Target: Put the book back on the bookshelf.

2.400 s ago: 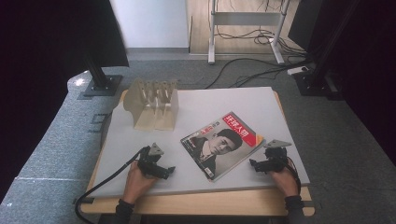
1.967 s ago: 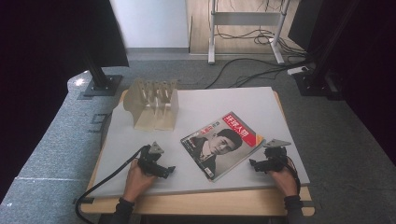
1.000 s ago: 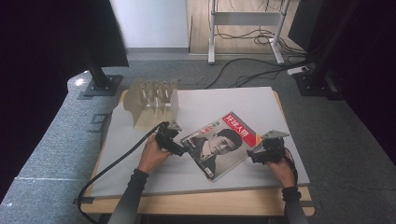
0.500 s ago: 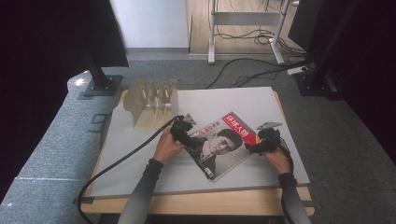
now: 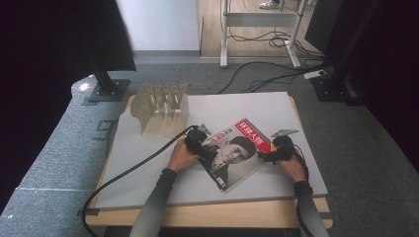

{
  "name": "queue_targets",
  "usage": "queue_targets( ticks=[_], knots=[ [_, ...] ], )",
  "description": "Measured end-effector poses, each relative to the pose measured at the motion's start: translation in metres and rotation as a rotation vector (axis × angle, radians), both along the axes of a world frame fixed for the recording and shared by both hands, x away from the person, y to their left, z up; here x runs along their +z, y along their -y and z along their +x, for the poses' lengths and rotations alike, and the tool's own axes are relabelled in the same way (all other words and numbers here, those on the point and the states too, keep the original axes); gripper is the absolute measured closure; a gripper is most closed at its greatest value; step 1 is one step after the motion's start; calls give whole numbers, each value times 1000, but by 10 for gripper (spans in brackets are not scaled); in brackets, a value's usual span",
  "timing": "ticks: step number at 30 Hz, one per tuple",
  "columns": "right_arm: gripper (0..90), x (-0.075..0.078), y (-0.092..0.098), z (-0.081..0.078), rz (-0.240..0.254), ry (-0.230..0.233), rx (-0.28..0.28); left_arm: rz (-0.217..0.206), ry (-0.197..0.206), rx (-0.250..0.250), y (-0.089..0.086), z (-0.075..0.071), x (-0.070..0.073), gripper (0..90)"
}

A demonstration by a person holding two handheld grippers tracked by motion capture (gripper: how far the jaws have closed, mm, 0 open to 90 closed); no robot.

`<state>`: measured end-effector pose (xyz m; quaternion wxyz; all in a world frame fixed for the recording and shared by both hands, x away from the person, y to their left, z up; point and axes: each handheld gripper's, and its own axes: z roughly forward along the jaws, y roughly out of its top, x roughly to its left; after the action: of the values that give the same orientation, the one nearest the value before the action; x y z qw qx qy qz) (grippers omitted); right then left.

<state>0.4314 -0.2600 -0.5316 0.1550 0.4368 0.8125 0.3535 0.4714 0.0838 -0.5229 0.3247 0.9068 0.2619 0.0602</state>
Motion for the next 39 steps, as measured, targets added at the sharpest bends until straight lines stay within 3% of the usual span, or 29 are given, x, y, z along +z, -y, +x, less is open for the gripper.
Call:
queue_targets(
  ticks=[5,9,14,18,23,31,35,39],
  knots=[
    [35,0,-3,-3,4,1,11,-22,-12,-22,0,-8,0,0],
    [28,0,-7,-7,-2,1,20,12,-8,-18,-1,-14,1,0],
    [13,-1,-14,-13,-2,5,38,-3,-18,-17,-11,-23,1,0],
    [7,-1,-21,-20,1,9,60,-14,-22,-11,-21,-33,1,0],
    [4,-2,-33,-33,5,13,91,23,-19,-17,-32,-53,2,0],
    [0,-2,-46,-49,0,19,126,22,-16,-4,-46,-76,2,0],
    [0,0,-44,-53,-9,16,132,17,-10,4,-49,-82,2,0],
    [0,4,-30,-67,-30,40,100,16,-11,9,-49,-86,2,0]
  ],
)
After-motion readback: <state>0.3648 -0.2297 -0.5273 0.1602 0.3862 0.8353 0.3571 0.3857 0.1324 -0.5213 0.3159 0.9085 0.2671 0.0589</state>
